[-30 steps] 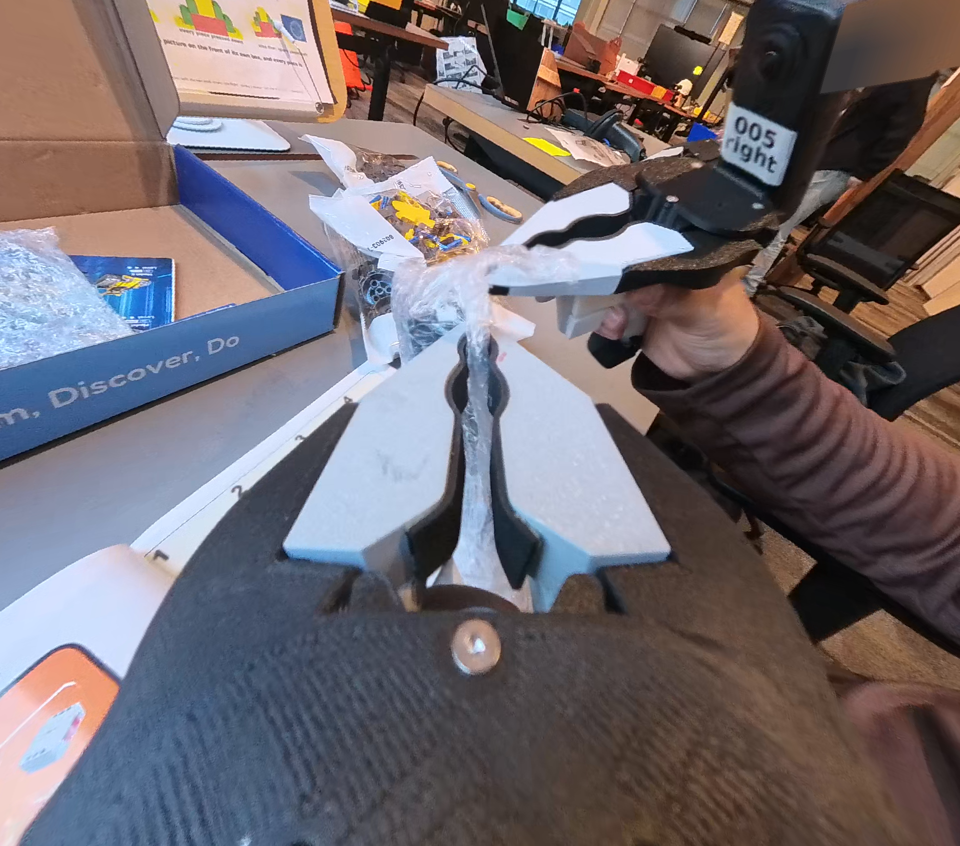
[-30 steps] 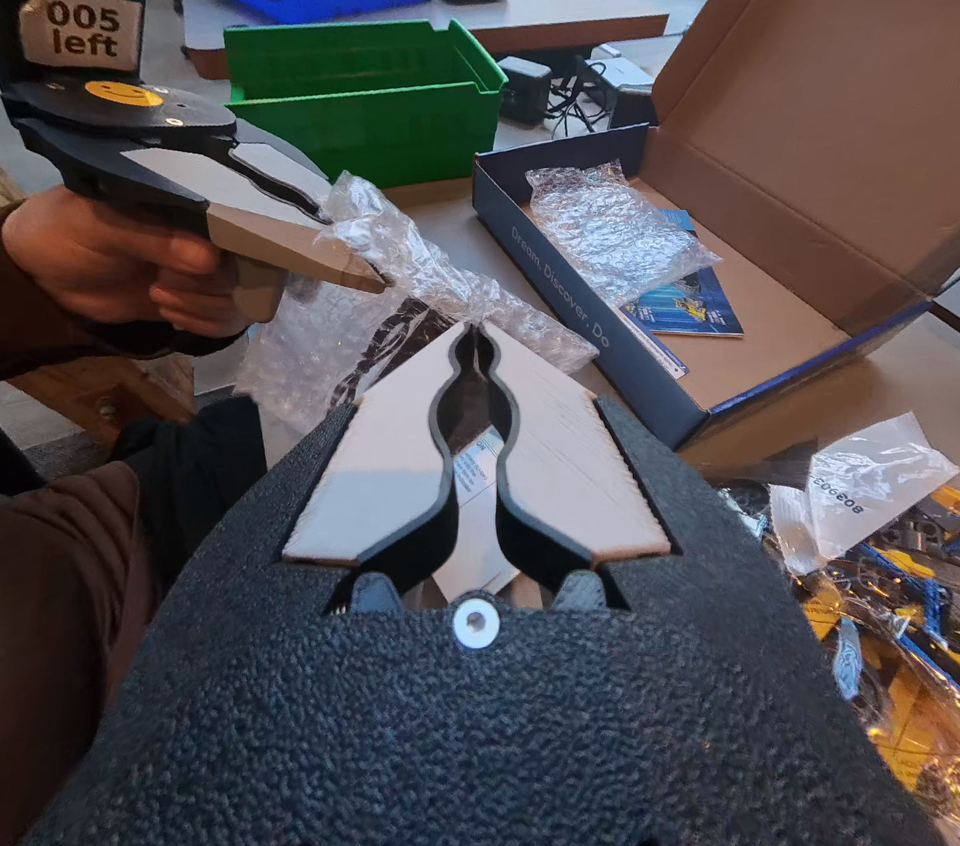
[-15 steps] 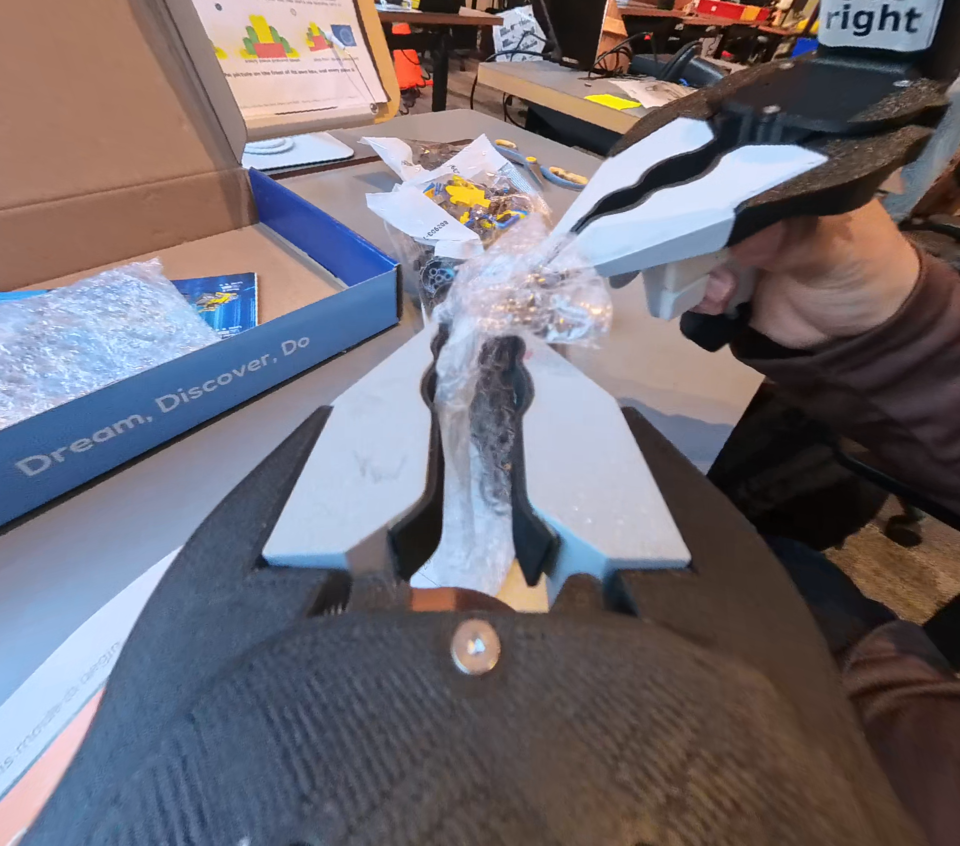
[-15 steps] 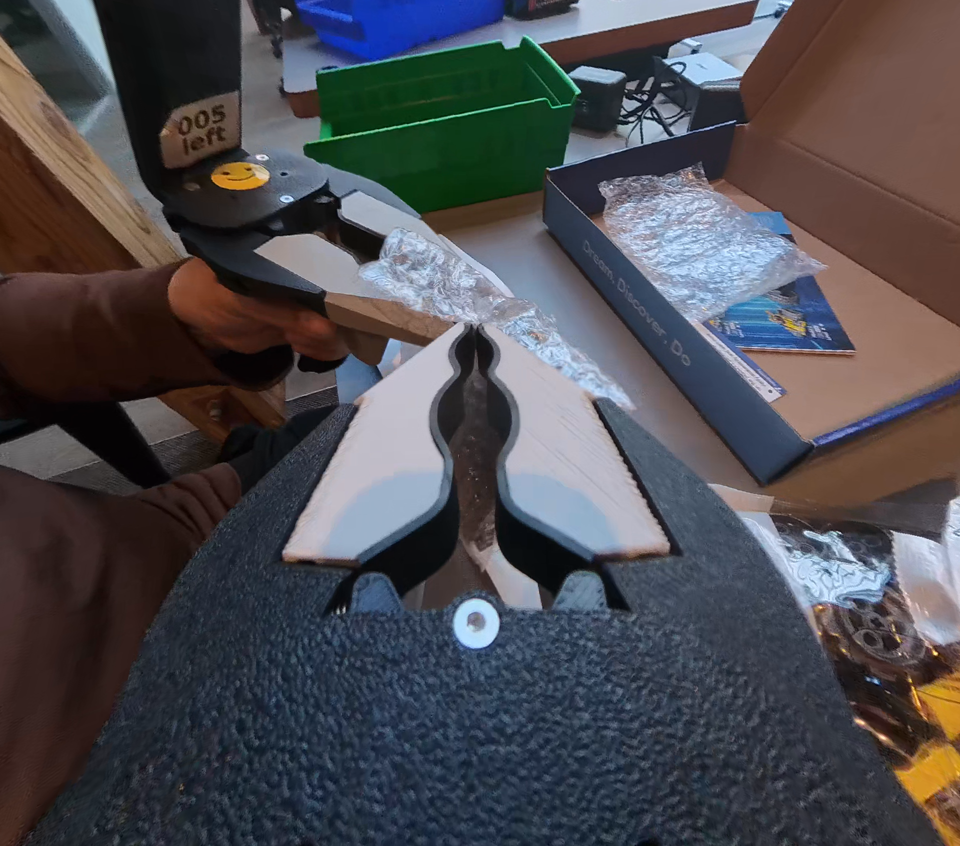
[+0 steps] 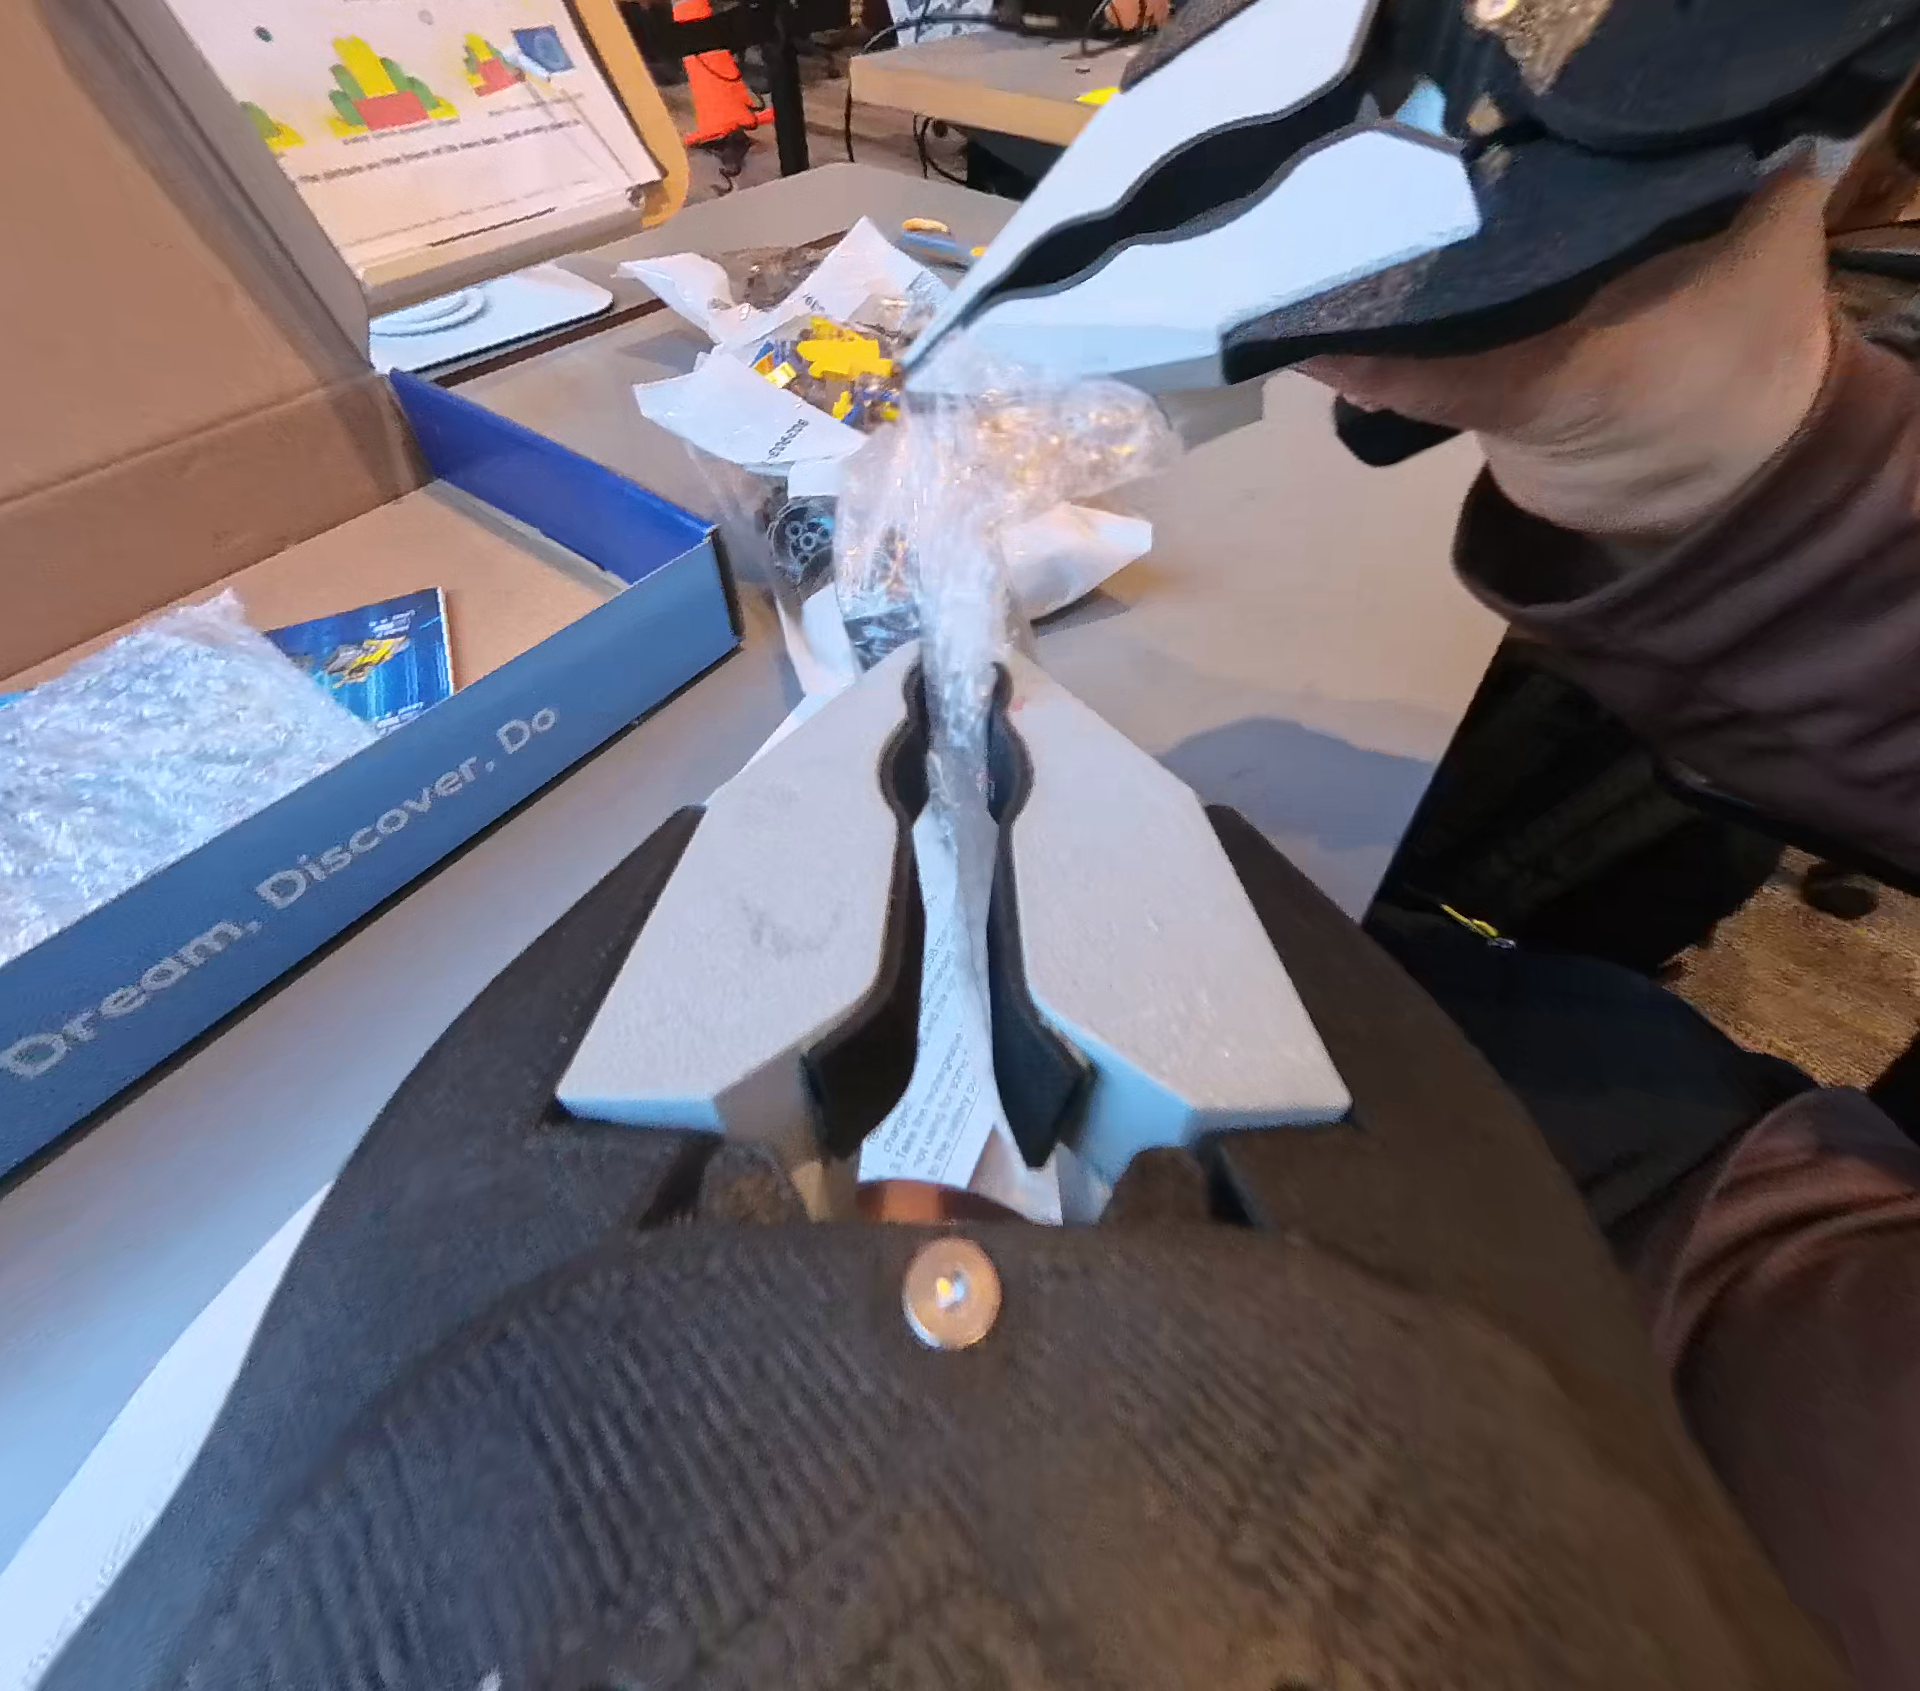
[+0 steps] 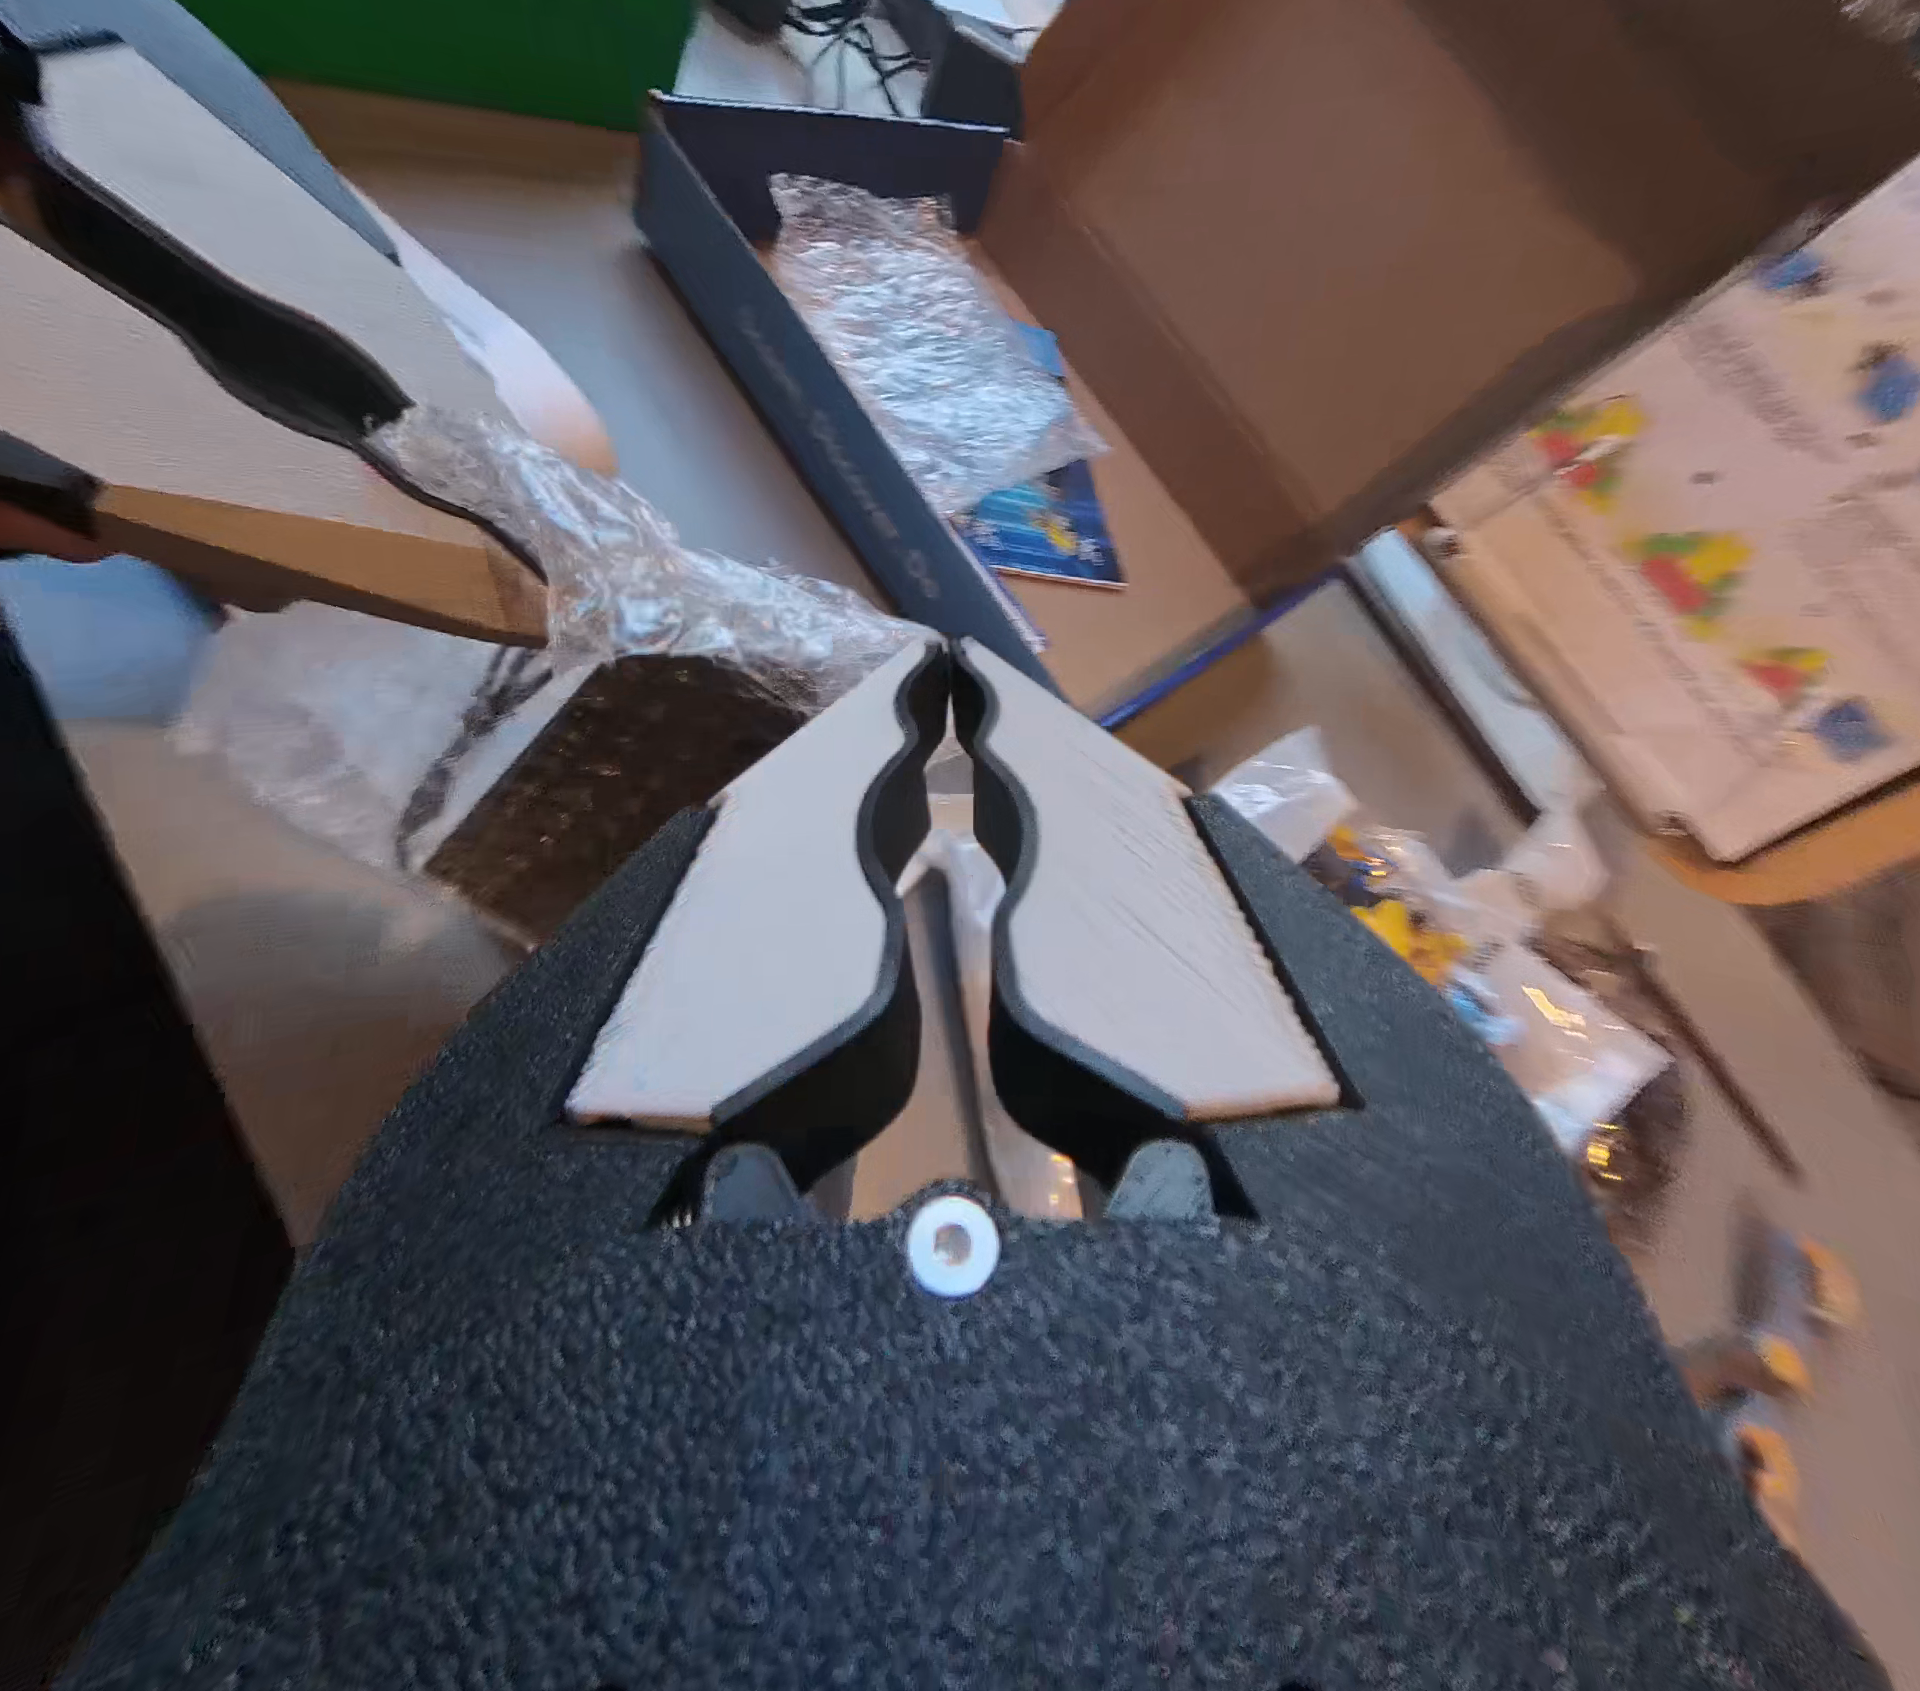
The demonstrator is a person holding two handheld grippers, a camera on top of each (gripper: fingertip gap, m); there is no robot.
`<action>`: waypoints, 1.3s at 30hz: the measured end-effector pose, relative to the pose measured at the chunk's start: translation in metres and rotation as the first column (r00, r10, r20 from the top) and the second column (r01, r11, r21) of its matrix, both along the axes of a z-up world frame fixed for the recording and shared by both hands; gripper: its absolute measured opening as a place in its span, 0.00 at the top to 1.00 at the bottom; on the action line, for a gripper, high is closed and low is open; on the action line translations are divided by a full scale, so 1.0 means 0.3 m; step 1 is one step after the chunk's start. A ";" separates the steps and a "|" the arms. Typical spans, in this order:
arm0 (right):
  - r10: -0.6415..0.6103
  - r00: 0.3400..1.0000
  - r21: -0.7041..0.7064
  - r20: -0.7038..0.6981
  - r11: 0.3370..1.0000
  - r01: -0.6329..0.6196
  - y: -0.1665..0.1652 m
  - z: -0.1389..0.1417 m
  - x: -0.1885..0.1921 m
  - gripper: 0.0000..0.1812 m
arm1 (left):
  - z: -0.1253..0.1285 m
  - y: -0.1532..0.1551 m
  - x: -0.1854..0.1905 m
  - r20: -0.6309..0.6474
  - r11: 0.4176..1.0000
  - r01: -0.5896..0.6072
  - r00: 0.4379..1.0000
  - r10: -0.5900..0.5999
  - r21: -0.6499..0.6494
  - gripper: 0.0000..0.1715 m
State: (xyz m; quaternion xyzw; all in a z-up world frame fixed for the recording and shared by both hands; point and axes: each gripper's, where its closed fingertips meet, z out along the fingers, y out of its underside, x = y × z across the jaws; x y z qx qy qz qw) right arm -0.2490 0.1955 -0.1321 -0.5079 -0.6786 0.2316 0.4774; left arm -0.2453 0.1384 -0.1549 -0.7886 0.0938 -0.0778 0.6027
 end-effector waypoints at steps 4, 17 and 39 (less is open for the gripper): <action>0.017 0.999 0.088 -0.031 0.996 -0.014 -0.020 0.028 -0.011 1.00 | 0.030 -0.015 -0.003 0.019 1.000 -0.009 1.000 0.009 0.015 0.98; 0.219 0.969 -0.327 -0.112 0.913 -0.245 -0.072 0.059 0.043 0.87 | 0.058 -0.021 -0.083 0.116 0.996 -0.086 0.990 0.081 0.035 0.98; 0.188 0.978 -0.287 -0.091 0.935 -0.206 -0.099 -0.022 -0.024 1.00 | 0.062 -0.015 -0.071 0.131 0.996 -0.078 0.989 0.071 0.048 0.94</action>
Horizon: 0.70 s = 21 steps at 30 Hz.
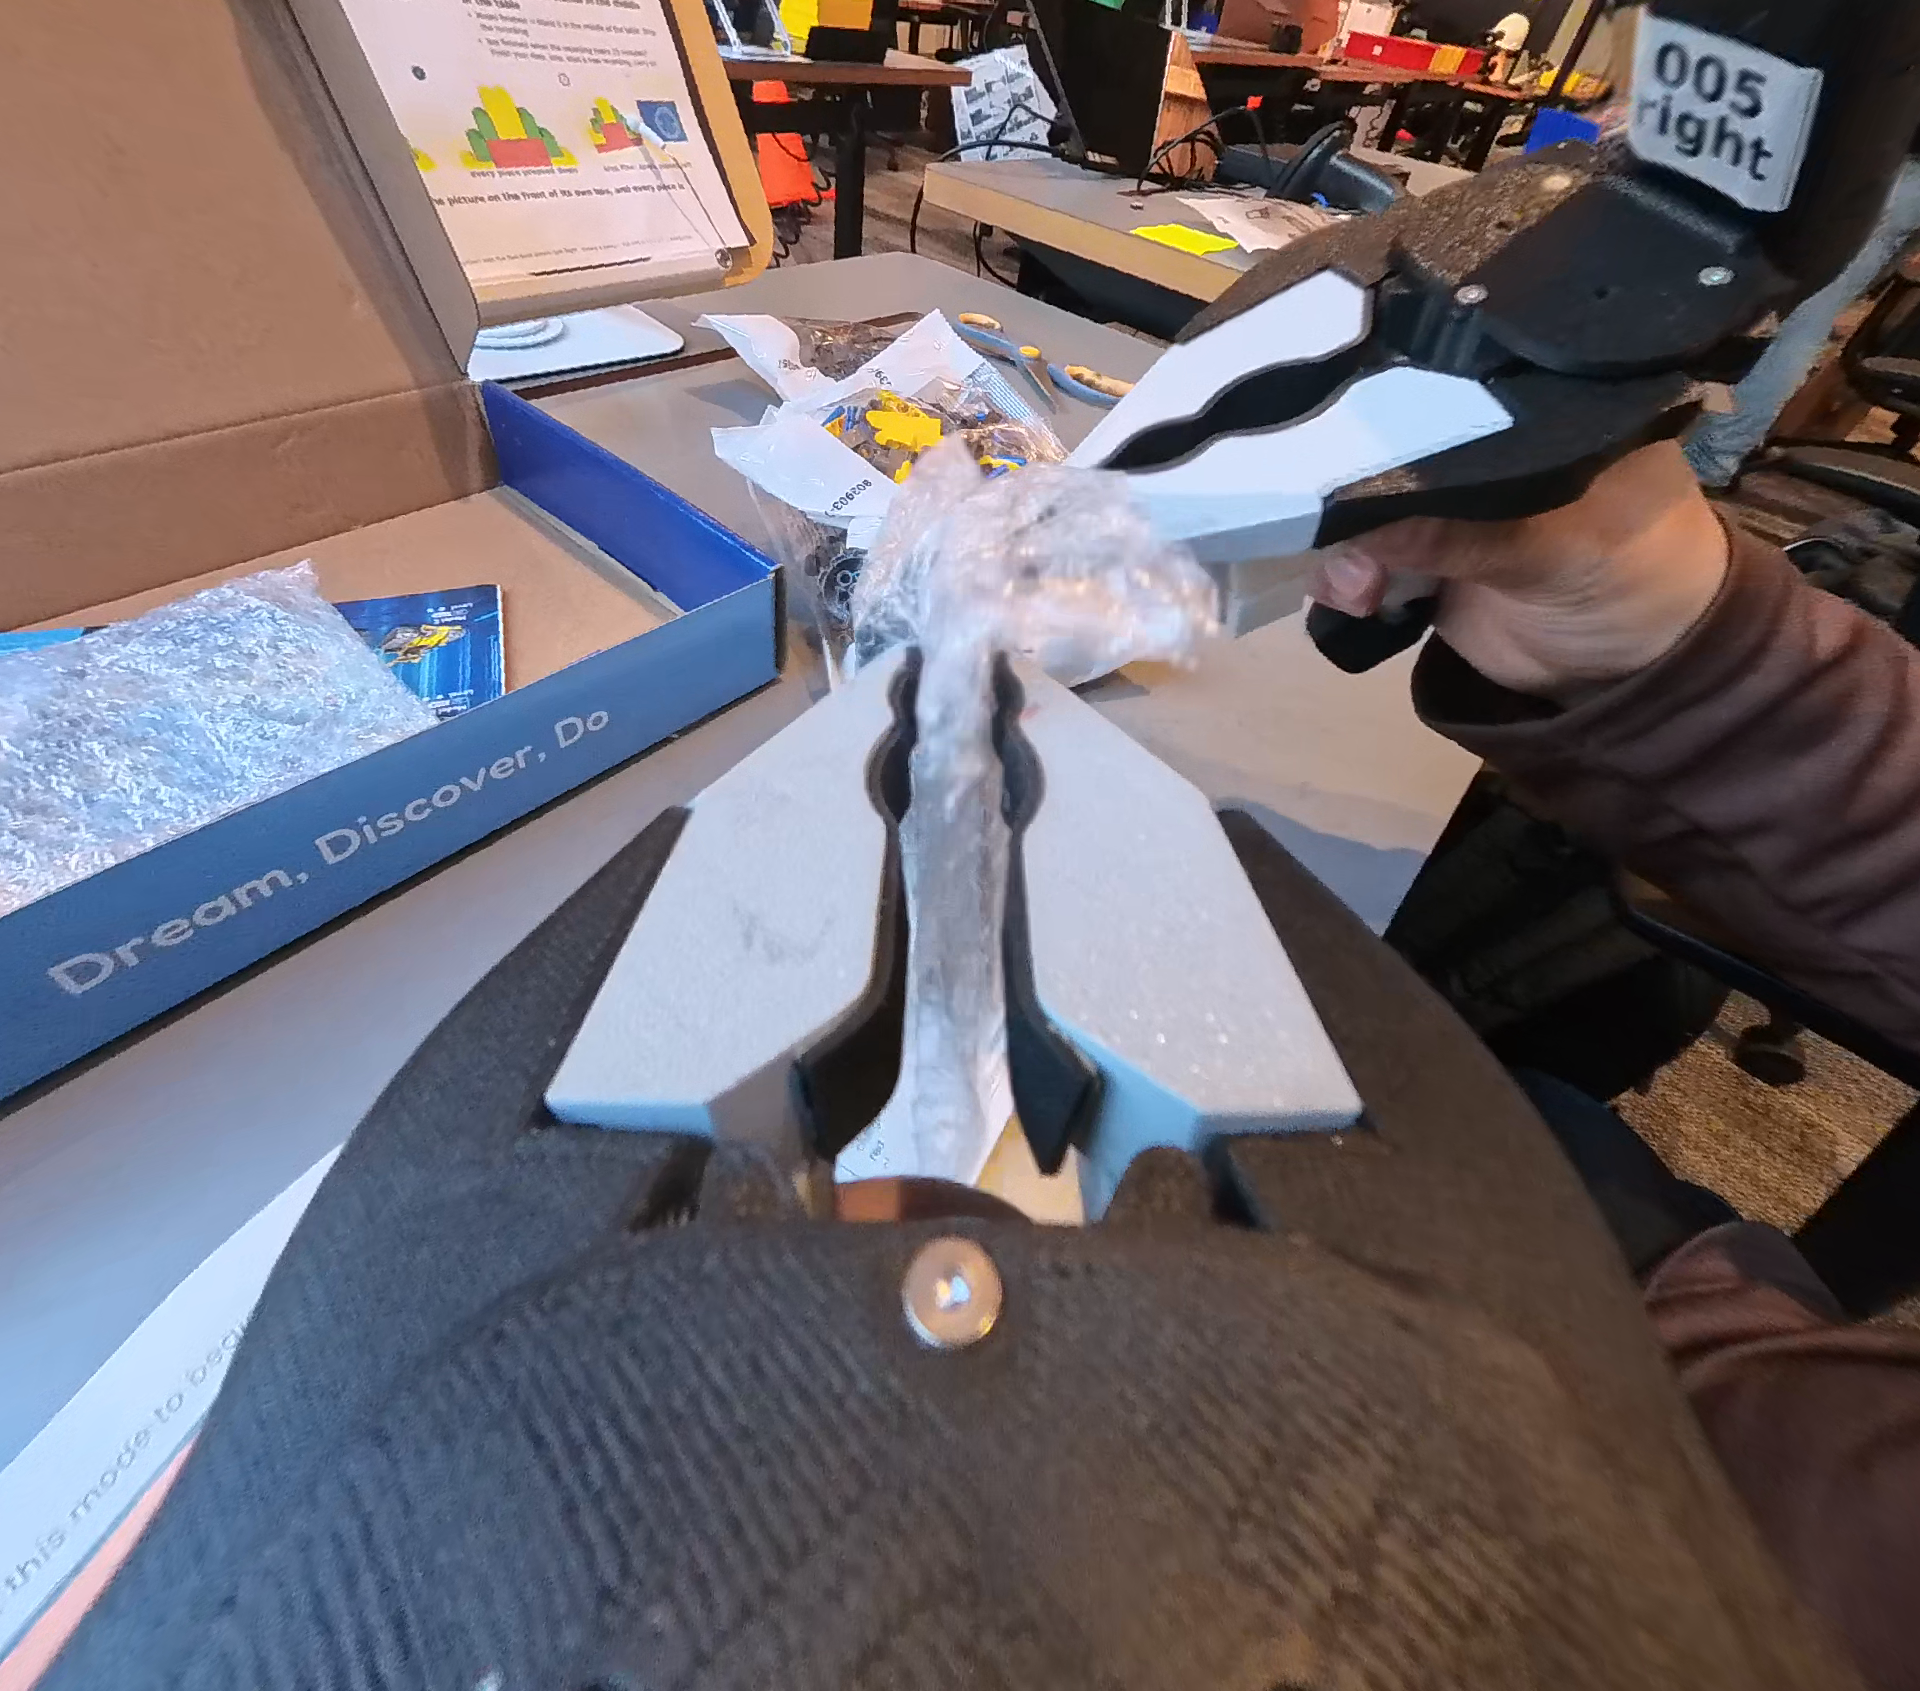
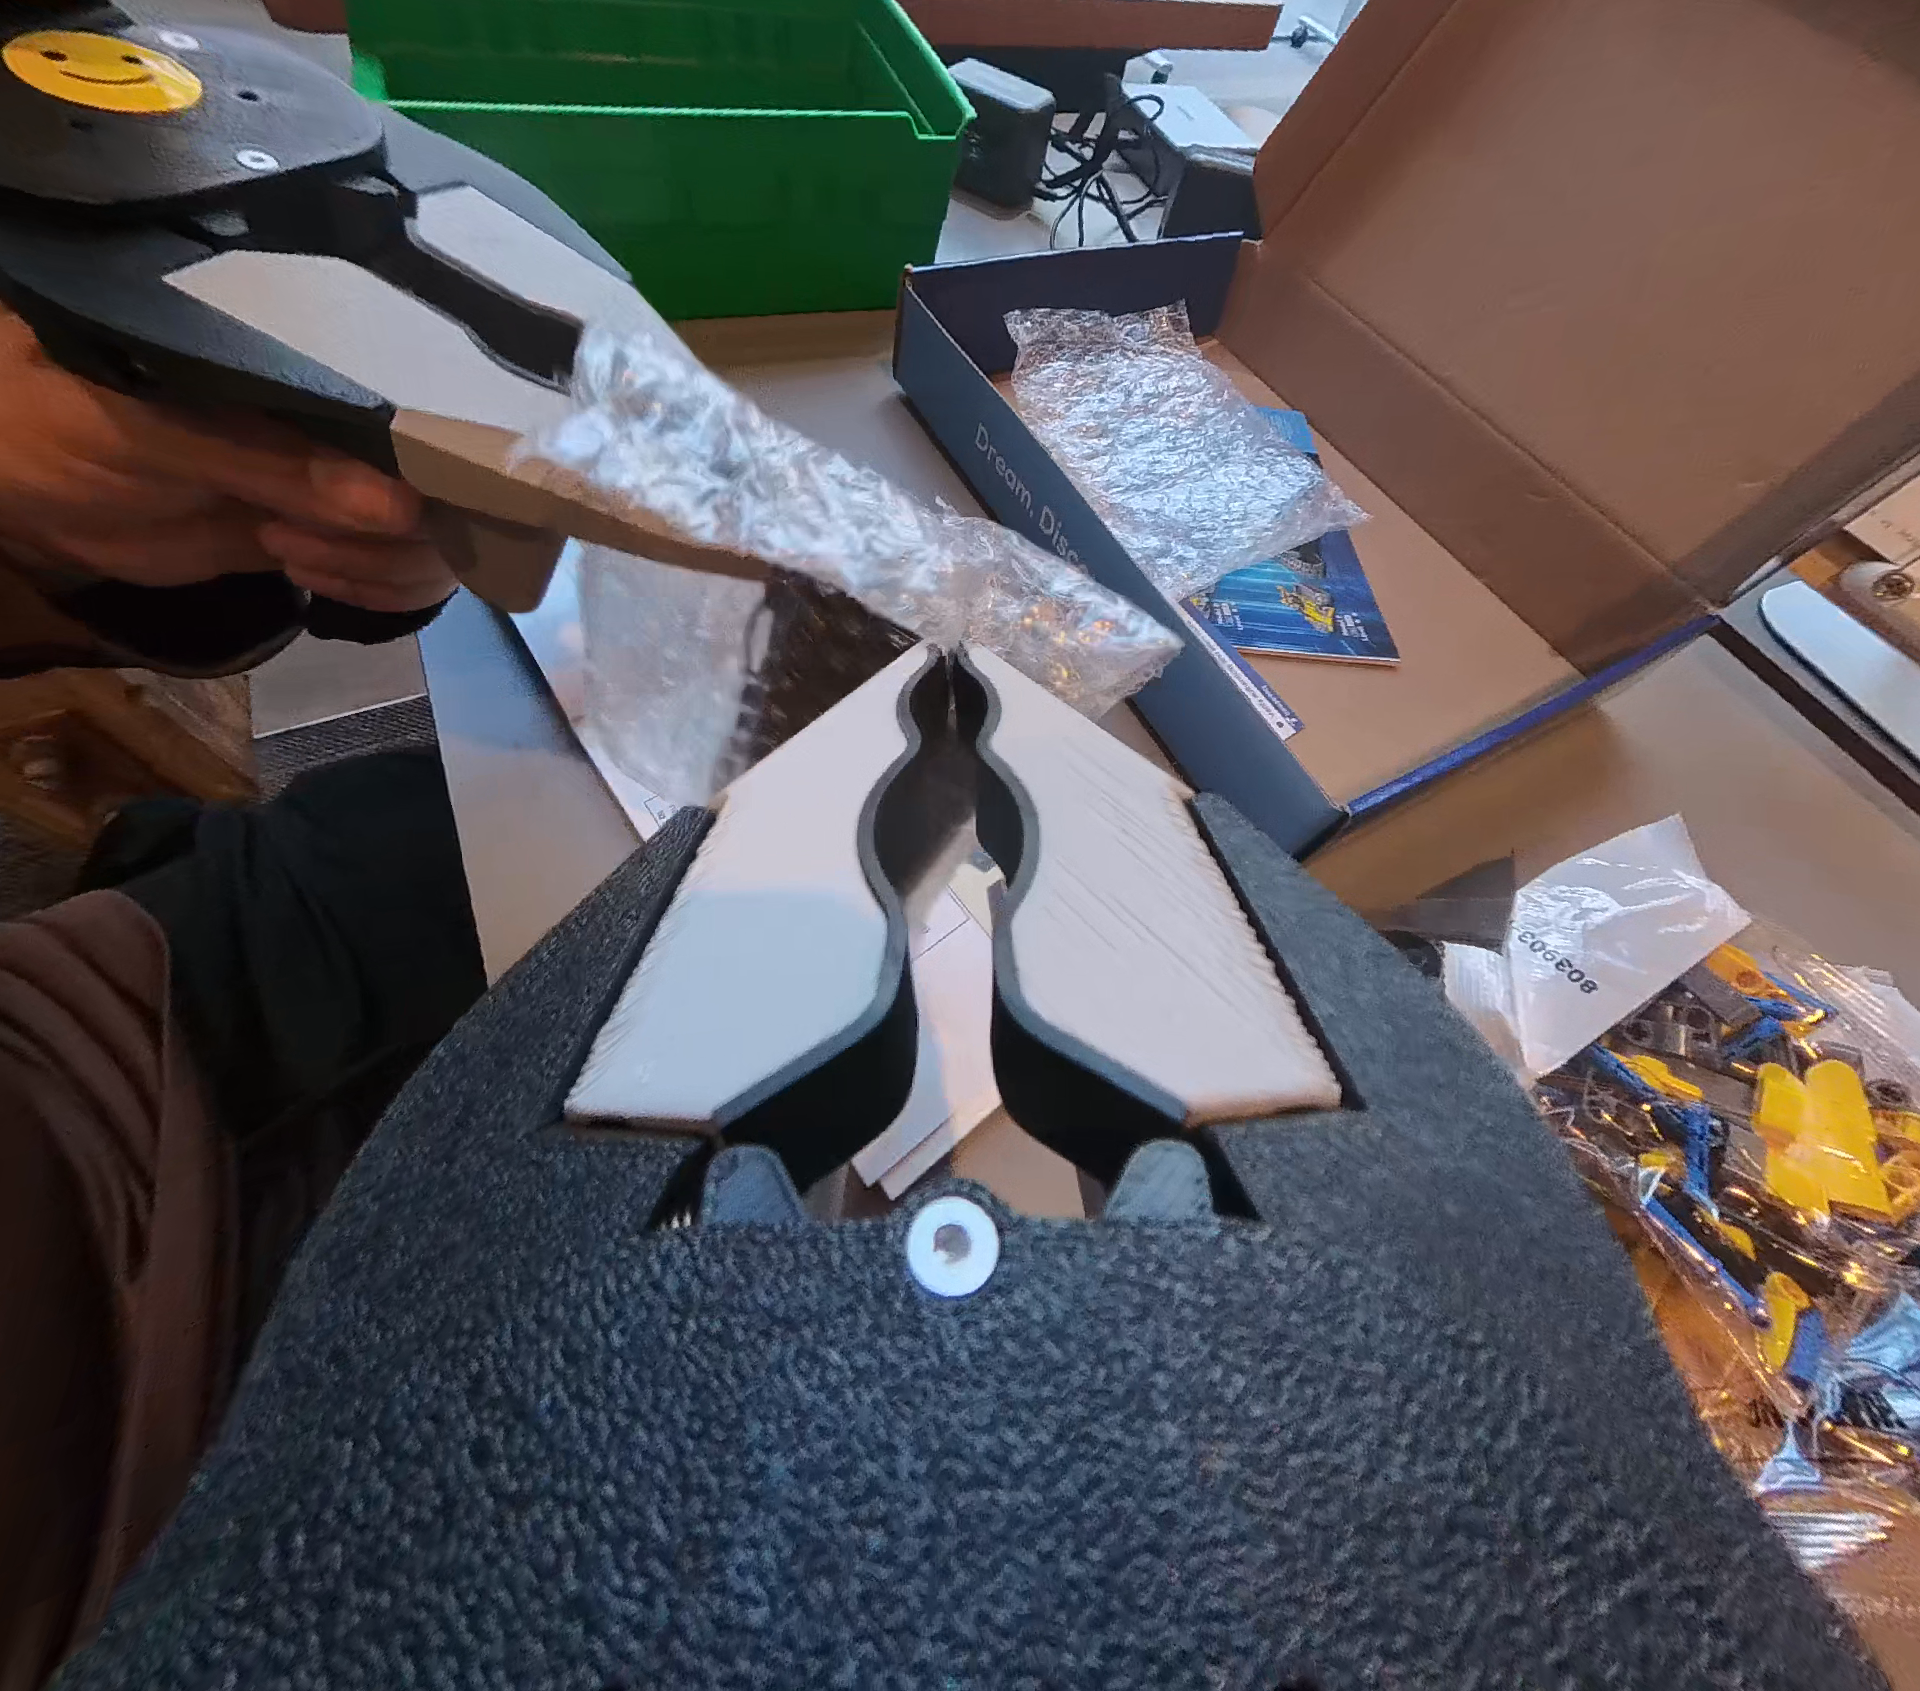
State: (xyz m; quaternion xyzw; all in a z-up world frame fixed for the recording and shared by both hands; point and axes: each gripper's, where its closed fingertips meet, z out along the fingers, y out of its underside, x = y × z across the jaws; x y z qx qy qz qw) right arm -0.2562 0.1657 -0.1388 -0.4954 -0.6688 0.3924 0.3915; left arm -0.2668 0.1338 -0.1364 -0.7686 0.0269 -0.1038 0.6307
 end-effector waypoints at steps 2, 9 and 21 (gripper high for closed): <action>0.003 1.000 -0.017 -0.006 1.000 -0.003 -0.001 0.009 -0.002 1.00 | -0.014 0.003 0.002 0.003 1.000 0.004 1.000 -0.003 -0.011 0.90; 0.009 1.000 -0.061 -0.007 0.998 -0.010 -0.014 0.024 0.009 1.00 | -0.030 0.006 0.019 -0.032 1.000 0.004 0.999 -0.005 -0.026 0.87; -0.003 1.000 -0.002 -0.008 1.000 0.003 -0.013 0.028 0.011 1.00 | -0.031 -0.004 0.025 -0.107 1.000 0.016 0.994 -0.018 -0.026 0.98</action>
